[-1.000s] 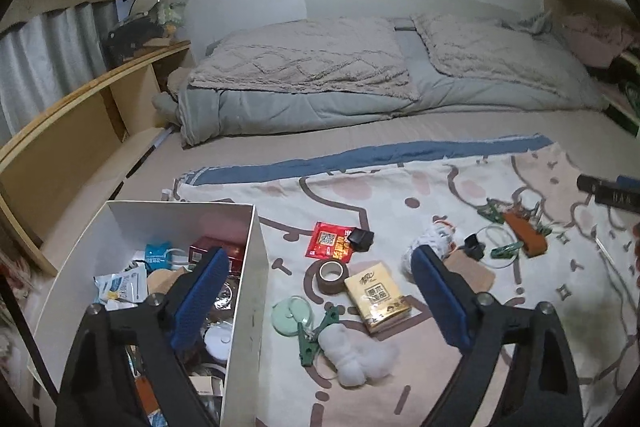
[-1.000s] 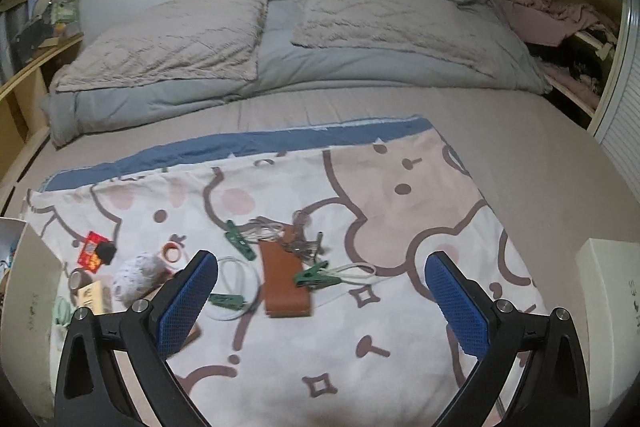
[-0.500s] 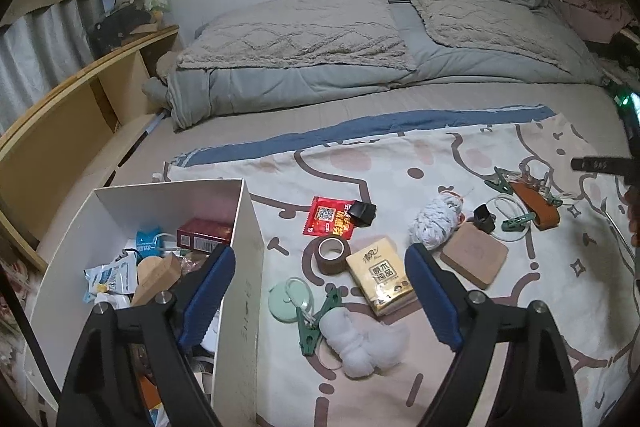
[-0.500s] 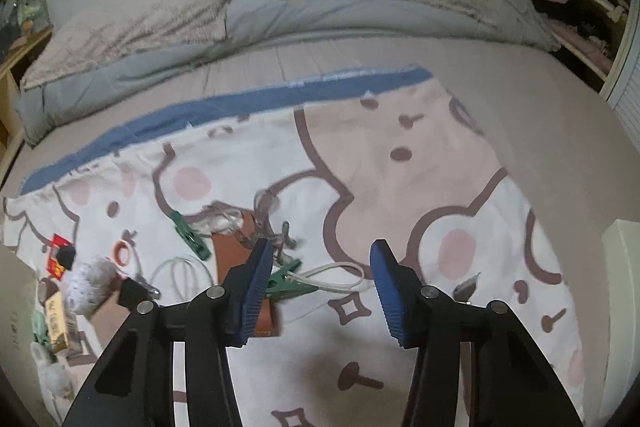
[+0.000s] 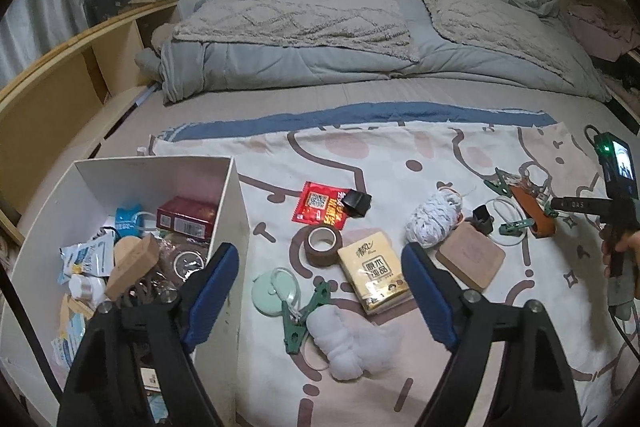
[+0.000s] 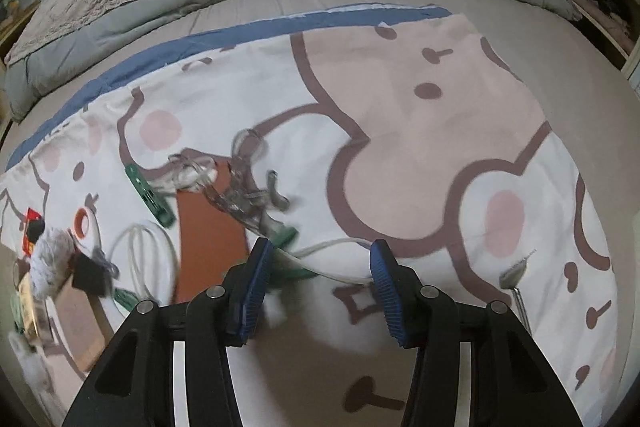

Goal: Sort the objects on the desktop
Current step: 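Lower the right tool onto the green clothespin and close on it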

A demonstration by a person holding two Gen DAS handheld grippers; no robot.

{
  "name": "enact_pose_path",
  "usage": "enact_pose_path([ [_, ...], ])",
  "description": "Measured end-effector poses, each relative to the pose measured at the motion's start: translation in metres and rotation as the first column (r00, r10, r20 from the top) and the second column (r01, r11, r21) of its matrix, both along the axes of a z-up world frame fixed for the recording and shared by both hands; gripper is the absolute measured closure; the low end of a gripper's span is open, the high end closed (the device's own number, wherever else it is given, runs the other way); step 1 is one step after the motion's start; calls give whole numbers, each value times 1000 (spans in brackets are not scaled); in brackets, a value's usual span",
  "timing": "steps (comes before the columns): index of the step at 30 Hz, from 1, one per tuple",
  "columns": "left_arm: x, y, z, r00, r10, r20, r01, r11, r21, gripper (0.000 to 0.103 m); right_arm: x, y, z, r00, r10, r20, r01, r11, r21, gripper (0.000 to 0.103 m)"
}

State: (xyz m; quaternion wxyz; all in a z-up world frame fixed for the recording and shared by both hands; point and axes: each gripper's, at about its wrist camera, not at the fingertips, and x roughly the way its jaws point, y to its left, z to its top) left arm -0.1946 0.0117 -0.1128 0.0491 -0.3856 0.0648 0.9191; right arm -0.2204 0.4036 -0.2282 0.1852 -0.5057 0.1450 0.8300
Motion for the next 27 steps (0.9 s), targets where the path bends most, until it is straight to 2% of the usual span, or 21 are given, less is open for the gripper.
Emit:
enact_pose_path([
  [9, -4, -4, -7, 999, 20, 47, -21, 1000, 21, 26, 26, 11, -6, 1000, 15, 22, -14, 999, -47, 52],
  [14, -1, -4, -7, 999, 29, 45, -30, 999, 22, 26, 30, 24, 19, 995, -58, -87, 48, 993, -110, 52],
  [19, -2, -2, -11, 998, 14, 63, -15, 1000, 11, 26, 21, 28, 12, 989, -98, -108, 80, 983, -165, 52],
  [23, -4, 3, -15, 998, 0, 61, 1, 1000, -12, 26, 7, 22, -3, 993, -86, -79, 71, 982, -174, 52],
  [27, -8, 3, -22, 997, 0, 75, 1, 1000, -14, 26, 0, 15, -3, 992, -80, -99, 60, 980, -188, 51],
])
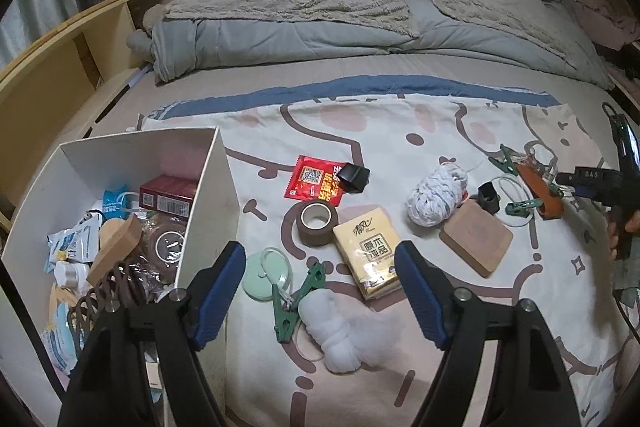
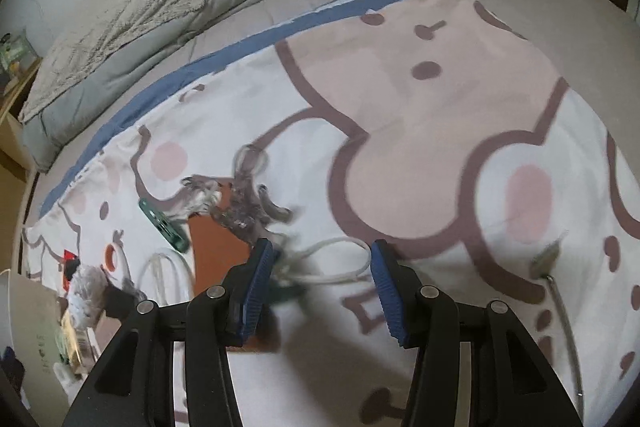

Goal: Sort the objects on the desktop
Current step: 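Lower the right tool onto the green clothespin and close on it, then close the left tool on the white fluffy cotton while the right tool holds the clothespin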

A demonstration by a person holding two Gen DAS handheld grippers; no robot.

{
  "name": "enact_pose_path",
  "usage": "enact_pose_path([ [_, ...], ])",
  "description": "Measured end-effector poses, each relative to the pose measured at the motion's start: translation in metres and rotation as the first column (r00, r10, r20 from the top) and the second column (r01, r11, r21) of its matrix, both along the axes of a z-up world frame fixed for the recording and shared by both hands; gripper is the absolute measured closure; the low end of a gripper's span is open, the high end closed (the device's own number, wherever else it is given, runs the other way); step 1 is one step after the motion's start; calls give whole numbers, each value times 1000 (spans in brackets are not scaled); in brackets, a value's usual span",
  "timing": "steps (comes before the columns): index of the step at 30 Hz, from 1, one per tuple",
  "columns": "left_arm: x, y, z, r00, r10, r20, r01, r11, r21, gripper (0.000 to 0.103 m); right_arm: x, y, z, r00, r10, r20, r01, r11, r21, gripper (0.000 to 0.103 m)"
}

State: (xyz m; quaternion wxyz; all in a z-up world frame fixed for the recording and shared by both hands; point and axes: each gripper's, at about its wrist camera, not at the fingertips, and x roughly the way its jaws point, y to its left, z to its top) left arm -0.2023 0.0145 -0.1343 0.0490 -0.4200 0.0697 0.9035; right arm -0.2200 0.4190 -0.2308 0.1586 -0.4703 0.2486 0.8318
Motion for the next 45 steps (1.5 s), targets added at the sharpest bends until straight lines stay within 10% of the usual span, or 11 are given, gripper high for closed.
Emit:
enact_pose_path([
  [17, -4, 2, -10, 1000, -10, 25, 11, 1000, -15, 26, -12, -6, -4, 995, 103, -3, -103, 994, 25, 51],
  [22, -4, 2, -8, 1000, -11, 23, 11, 1000, -9, 26, -9, -5, -4, 993, 120, -16, -121, 992, -43, 21],
  [29, -3, 1, -8, 1000, -11, 26, 11, 1000, -3, 26, -9, -33, -4, 976, 206, 75, -213, 971, 106, 21],
  [34, -5, -2, -6, 1000, -3, 24, 2, 1000, 6, 26, -6, -40, -1, 970, 228, 89, -238, 961, 140, 58],
  [45, -7, -11, -9, 997, 23, 78, -28, 997, 70, 26, 16, -64, 2, 931, 334, 150, -364, 887, 286, 81],
])
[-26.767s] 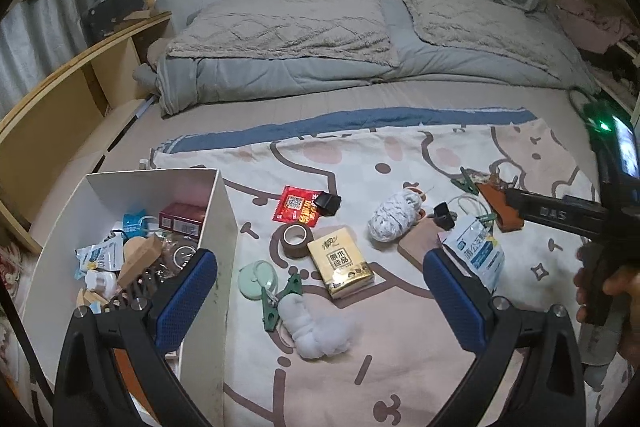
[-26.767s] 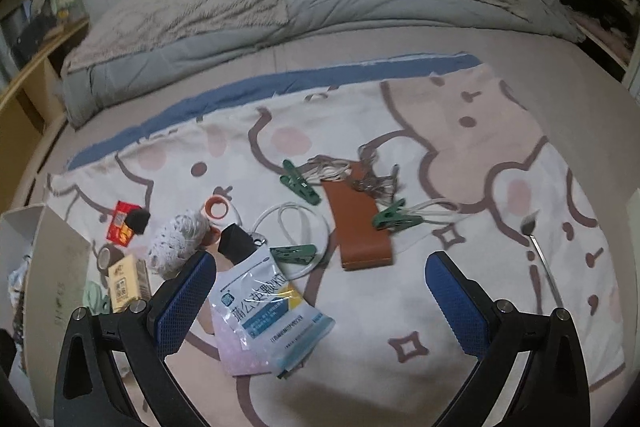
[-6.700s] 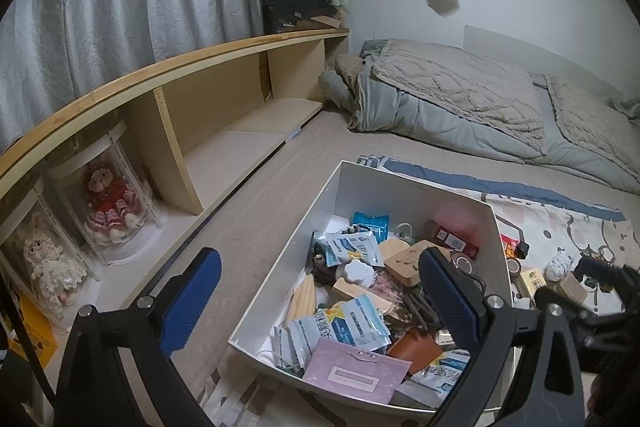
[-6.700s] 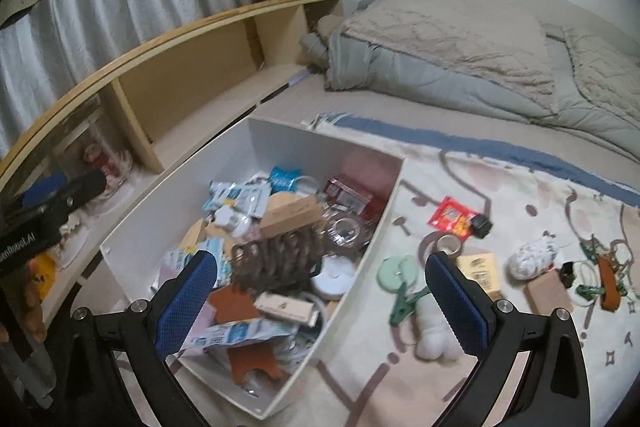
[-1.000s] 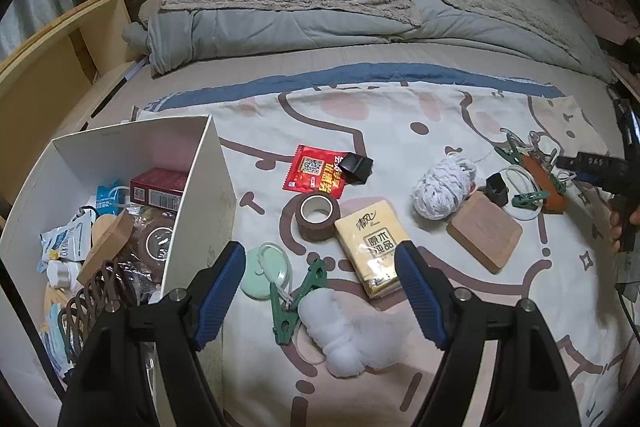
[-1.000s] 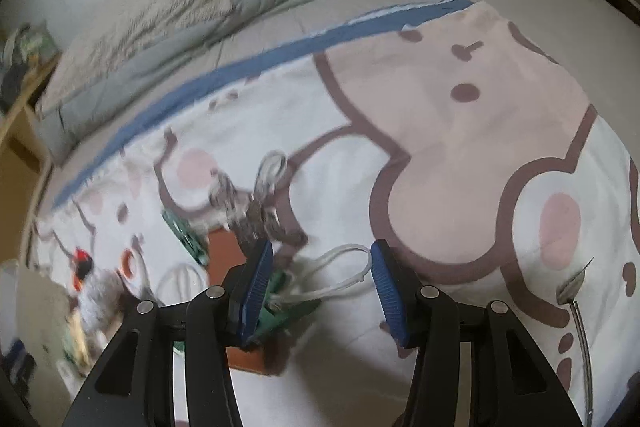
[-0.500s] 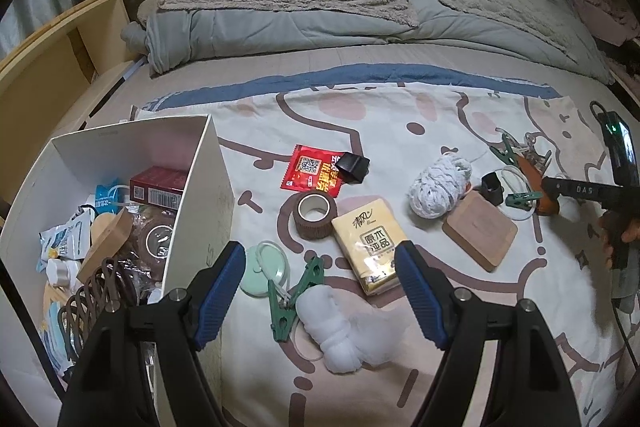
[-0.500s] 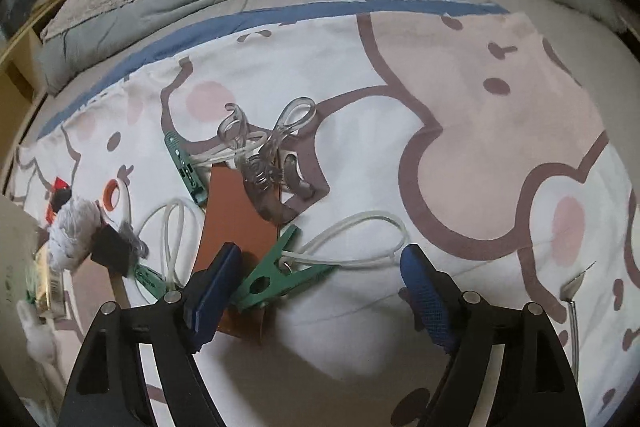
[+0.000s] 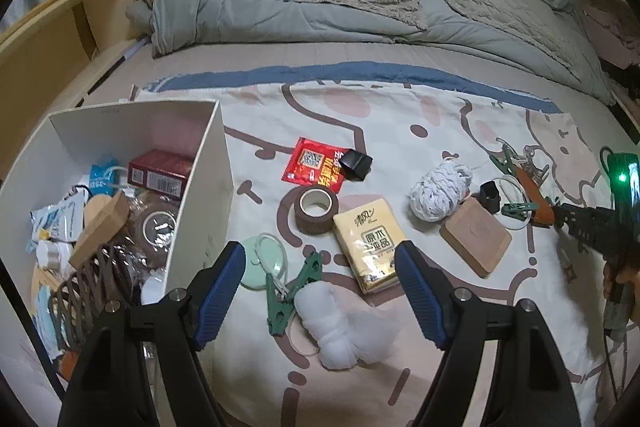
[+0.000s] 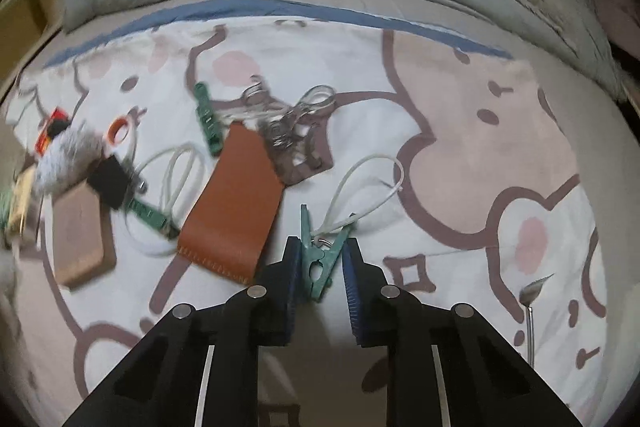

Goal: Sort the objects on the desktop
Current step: 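Close the left tool on the white fluffy cotton while the right tool holds the clothespin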

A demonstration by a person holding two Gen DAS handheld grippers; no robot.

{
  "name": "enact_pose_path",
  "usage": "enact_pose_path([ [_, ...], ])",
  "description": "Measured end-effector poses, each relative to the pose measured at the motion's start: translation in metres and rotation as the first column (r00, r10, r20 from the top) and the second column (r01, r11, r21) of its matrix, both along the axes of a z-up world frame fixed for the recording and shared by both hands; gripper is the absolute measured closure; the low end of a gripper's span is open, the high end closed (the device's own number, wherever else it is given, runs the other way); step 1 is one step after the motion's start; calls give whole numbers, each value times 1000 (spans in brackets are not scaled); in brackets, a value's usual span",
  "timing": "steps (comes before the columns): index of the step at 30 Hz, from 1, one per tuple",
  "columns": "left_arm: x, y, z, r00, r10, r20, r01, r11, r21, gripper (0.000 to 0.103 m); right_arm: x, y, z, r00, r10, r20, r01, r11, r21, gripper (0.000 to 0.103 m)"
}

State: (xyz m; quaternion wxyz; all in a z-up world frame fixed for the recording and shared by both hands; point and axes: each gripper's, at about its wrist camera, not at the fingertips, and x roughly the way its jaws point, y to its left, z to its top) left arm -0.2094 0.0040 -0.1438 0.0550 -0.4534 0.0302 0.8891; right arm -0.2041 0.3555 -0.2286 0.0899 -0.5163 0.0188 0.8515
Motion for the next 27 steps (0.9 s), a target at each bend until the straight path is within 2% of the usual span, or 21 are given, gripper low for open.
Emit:
enact_pose_path([
  [9, 5, 16, -22, 997, -19, 79, 24, 998, -55, 26, 16, -8, 3, 999, 33, 1, -33, 999, 41, 82],
  [12, 7, 22, -29, 994, -32, 102, 37, 998, -52, 26, 21, -7, 6, 1000, 30, -9, -30, 999, 18, 82],
  [15, 6, 24, -38, 990, -30, 139, 32, 999, -18, 39, 26, -5, 10, 1000, 19, -17, -19, 1000, -3, 82],
  [22, 5, 26, -56, 985, 24, 172, -14, 998, -54, 40, 36, -8, 20, 999, 1, -40, -4, 998, -58, 82],
  [27, 4, 18, -64, 978, 100, 183, -88, 993, -75, 39, 42, -19, 26, 998, 42, -53, -43, 999, -24, 82],
])
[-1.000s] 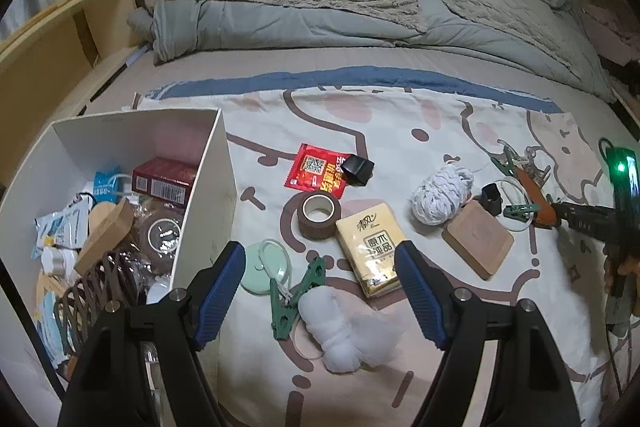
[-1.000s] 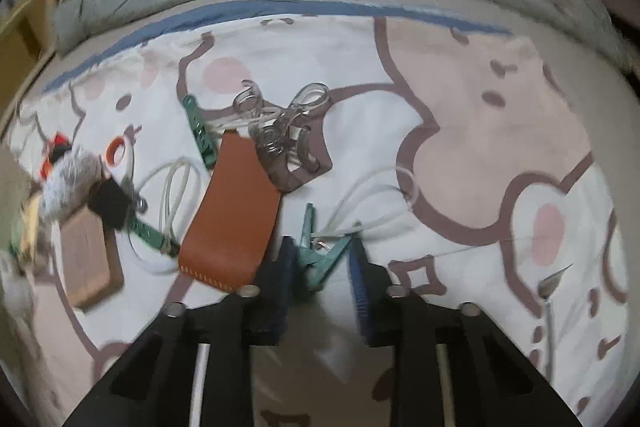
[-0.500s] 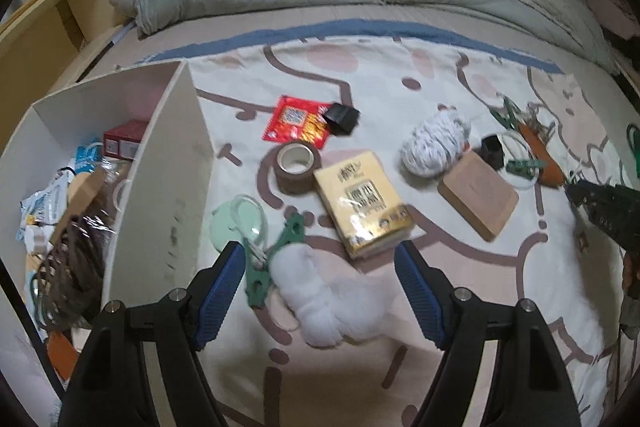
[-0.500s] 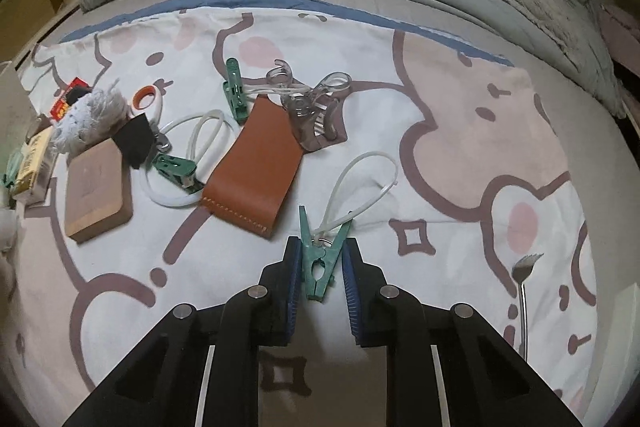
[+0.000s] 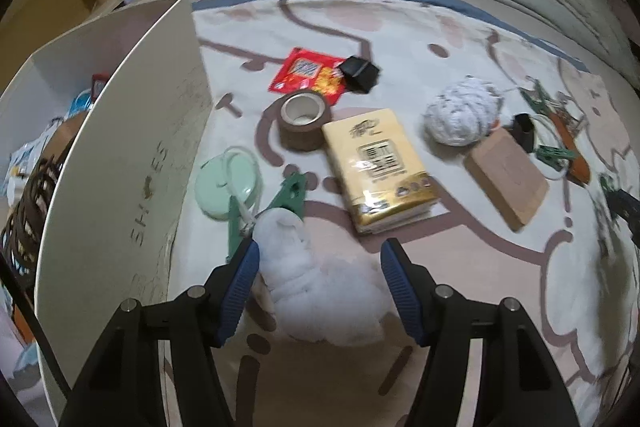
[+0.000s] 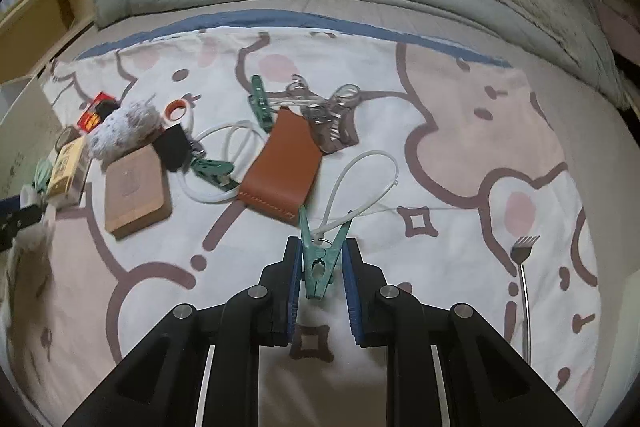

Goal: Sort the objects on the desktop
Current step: 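Close the left tool on the white fluffy cotton while the right tool holds the clothespin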

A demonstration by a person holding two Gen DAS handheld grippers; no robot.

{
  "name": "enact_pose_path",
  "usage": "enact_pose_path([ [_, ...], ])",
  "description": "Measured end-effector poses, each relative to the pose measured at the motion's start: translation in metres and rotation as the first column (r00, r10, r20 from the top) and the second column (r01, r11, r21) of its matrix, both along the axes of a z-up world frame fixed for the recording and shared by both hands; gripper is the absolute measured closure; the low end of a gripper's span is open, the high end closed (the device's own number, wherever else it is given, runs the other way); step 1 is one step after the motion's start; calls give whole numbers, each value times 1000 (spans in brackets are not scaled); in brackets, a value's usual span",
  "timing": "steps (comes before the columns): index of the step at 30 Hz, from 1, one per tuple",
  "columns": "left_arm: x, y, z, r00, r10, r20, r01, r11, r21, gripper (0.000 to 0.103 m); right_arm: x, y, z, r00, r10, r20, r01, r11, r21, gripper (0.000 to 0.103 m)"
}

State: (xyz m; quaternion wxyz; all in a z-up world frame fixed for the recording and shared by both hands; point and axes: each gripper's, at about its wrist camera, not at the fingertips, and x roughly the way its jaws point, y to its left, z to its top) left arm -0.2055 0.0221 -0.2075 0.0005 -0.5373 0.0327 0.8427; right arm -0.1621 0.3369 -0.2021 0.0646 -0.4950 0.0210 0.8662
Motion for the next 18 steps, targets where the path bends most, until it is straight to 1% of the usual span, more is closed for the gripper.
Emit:
enact_pose_path([
  [2, 0, -4, -6, 999, 30, 27, -30, 1000, 4, 39, 3, -3, 3, 1000, 9, -5, -9, 1000, -11, 82],
  [4, -1, -9, -15, 996, 57, 69, -59, 998, 24, 40, 6, -6, 7, 1000, 19, -11, -19, 1000, -16, 82],
  [6, 0, -10, -20, 994, 67, 88, -70, 997, 31, 40, 10, -9, 12, 999, 32, -20, -33, 999, -22, 82],
  [8, 1, -8, -21, 995, 57, 78, -58, 998, 19, 44, 13, -13, 17, 999, 44, -31, -45, 999, -24, 82],
  [9, 2, -6, -20, 997, 45, 70, -46, 999, 13, 50, 15, -14, 20, 998, 51, -38, -51, 998, -25, 82],
  [11, 3, -5, -19, 998, 32, 59, -32, 999, 5, 56, 19, -16, 25, 997, 59, -51, -61, 998, -33, 82],
  [12, 4, -5, -18, 998, 25, 51, -25, 1000, 3, 63, 21, -17, 27, 997, 61, -57, -63, 997, -38, 82],
  [13, 5, -5, -18, 999, 18, 46, -18, 1000, 5, 67, 23, -17, 29, 996, 61, -60, -64, 997, -43, 82],
  [18, 15, -2, -7, 999, -49, 6, 48, 998, 45, 69, 39, -21, 39, 996, 67, -67, -71, 995, -66, 82],
])
